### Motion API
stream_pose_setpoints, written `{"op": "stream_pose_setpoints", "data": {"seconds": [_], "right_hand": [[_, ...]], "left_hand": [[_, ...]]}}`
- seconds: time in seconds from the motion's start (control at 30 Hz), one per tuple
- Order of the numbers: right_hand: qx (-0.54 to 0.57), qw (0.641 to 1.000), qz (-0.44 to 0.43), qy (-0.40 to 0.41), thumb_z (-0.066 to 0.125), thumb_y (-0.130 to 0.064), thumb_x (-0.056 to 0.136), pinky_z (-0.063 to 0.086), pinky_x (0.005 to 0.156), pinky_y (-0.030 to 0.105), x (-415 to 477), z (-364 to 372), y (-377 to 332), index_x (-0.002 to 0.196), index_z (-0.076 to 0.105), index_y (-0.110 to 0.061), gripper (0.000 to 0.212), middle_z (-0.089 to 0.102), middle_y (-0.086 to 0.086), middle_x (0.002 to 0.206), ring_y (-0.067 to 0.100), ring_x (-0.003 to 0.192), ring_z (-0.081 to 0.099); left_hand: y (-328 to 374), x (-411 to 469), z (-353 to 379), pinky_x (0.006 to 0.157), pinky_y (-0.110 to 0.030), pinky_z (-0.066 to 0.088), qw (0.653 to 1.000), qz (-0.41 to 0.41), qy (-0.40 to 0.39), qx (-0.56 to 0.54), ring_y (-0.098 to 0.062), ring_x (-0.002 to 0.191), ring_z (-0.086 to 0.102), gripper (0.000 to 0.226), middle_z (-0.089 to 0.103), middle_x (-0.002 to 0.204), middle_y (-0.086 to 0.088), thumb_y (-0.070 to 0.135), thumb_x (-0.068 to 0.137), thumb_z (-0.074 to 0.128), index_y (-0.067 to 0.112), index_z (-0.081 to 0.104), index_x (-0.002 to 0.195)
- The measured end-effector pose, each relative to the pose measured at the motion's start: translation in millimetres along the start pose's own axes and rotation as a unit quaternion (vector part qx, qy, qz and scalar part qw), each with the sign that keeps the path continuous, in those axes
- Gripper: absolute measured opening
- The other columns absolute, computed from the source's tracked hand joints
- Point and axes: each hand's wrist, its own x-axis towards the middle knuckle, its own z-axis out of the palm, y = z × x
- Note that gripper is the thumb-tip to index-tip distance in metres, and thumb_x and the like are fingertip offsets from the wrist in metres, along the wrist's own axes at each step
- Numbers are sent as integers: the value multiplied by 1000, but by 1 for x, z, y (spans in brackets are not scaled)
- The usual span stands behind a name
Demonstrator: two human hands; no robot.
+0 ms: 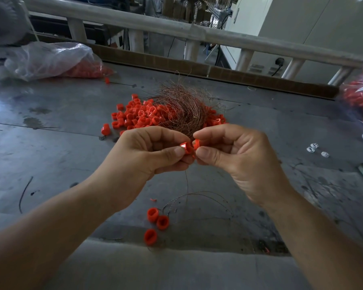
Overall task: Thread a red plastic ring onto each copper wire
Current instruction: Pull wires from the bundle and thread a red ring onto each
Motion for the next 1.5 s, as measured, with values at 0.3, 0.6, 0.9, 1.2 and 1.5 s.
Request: {"op": "stream_pose_setpoints", "data": {"seconds": [0.3,0.6,0.9,1.2,1.5], "right_hand": [[-112,991,-60,29,67,-22,67,51,71,15,-1,9,6,86,66,-29,20,67,-12,85,3,80,66],[-144,985,-81,43,72,-11,69,50,70,13,-3,9,8,87,65,-29,27,65,-15,83,1,78,66],[-158,981,-103,53,74,-11,68,50,66,12,-6,12,6,89,65,-24,26,64,-17,79,0,72,65],[-174,974,-120,79,71,-17,67,52,64,15,-4,14,11,90,66,-17,24,63,-15,76,1,71,65],[-273,944,-177,48,74,-15,64,51,63,17,-6,13,6,79,72,-2,20,68,4,72,9,72,62]], "left_hand": [[-1,0,0,57,-17,53,999,14,18,24,-15,64,69,23,72,69,-8,11,53,64,15,75,73],[-1,-2,1,57,-17,53,999,27,11,39,-14,64,70,25,72,68,-6,13,52,64,19,76,73],[-1,-2,0,57,-17,53,998,26,-9,59,-15,64,70,28,72,69,-7,25,48,68,23,76,74],[1,-5,-1,55,-17,53,997,36,-16,64,-16,62,69,28,72,68,-7,26,49,68,21,76,76],[-2,-3,-2,54,-15,52,993,28,-17,115,-13,59,69,23,71,65,-6,16,55,63,25,75,72]]}}
